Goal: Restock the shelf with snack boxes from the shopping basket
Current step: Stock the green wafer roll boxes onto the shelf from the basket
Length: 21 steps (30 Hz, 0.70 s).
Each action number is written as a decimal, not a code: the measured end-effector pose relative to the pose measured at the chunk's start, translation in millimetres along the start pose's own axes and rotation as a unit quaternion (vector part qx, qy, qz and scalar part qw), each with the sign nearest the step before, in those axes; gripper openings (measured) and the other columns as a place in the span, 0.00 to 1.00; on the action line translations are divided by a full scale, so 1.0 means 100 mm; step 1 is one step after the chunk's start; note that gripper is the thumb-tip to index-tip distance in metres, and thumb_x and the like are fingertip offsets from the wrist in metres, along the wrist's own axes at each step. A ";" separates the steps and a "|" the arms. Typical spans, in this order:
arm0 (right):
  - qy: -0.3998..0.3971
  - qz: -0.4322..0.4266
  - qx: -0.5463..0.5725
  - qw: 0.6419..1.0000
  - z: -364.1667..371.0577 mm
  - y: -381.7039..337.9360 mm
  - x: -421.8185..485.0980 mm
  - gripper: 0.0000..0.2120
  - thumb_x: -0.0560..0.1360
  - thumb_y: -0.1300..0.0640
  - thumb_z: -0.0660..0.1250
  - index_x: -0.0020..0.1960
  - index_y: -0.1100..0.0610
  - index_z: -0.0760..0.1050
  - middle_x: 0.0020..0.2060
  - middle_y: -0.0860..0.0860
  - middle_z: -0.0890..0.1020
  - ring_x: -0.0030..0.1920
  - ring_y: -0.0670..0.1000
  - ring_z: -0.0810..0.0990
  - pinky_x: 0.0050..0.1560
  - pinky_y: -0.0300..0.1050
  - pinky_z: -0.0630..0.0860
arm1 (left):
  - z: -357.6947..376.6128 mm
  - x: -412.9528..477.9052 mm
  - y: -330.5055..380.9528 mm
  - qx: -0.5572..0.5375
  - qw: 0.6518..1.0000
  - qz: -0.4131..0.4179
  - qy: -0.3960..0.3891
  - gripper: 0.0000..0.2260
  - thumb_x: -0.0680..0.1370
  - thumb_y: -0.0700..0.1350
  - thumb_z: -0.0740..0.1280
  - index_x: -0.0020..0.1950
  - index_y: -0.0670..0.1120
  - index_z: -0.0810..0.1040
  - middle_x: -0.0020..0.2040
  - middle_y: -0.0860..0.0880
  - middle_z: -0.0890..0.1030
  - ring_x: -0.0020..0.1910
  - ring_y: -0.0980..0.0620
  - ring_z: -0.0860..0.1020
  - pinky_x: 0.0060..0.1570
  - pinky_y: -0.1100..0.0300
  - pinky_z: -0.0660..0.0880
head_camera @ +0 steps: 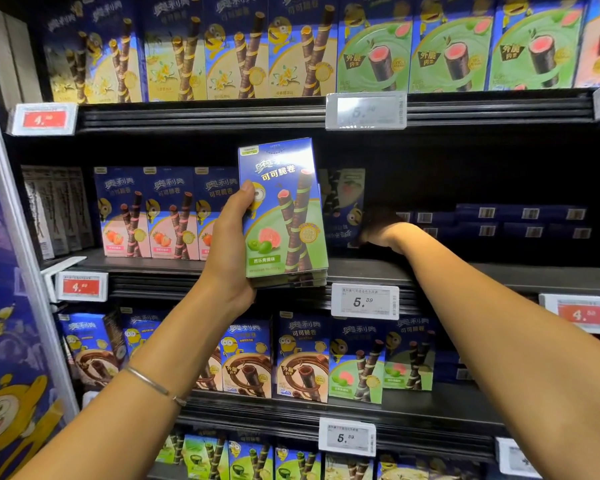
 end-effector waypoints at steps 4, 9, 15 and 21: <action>0.004 0.005 0.053 0.999 -0.07 -0.02 -0.02 0.18 0.73 0.64 0.74 0.62 0.61 0.78 0.55 0.59 0.81 0.51 0.57 0.78 0.48 0.46 0.74 | 0.00 0.00 0.00 -0.001 1.000 0.000 -0.002 0.19 0.84 0.57 0.62 0.42 0.58 0.89 0.49 0.51 0.89 0.45 0.50 0.88 0.41 0.52 0.85; 0.116 0.070 0.272 0.953 -0.26 -0.01 0.00 0.14 0.79 0.62 0.63 0.63 0.57 0.78 0.55 0.58 0.81 0.53 0.61 0.80 0.57 0.60 0.80 | 0.00 0.00 -0.01 0.008 1.000 0.003 -0.002 0.18 0.84 0.58 0.62 0.43 0.57 0.89 0.49 0.50 0.89 0.44 0.49 0.89 0.38 0.53 0.84; 0.309 0.055 0.306 0.899 -0.46 -0.10 -0.06 0.17 0.76 0.58 0.72 0.63 0.60 0.79 0.59 0.57 0.83 0.61 0.57 0.81 0.51 0.38 0.72 | 0.03 0.00 -0.01 0.005 1.000 -0.003 -0.002 0.17 0.84 0.58 0.63 0.45 0.56 0.89 0.51 0.49 0.89 0.45 0.48 0.88 0.39 0.52 0.84; 0.332 -0.023 0.138 0.933 -0.59 -0.35 -0.16 0.17 0.74 0.48 0.72 0.62 0.47 0.82 0.61 0.52 0.84 0.62 0.60 0.80 0.60 0.49 0.76 | 0.06 0.02 0.01 0.010 1.000 -0.009 0.001 0.15 0.84 0.58 0.64 0.49 0.53 0.87 0.51 0.48 0.89 0.45 0.47 0.88 0.40 0.51 0.85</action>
Point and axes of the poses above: each hand's wrist, its own x-axis towards the middle knuckle, its own z-axis out of the palm, y = z × x, the point moved 2 cm from there along x, towards the middle knuckle
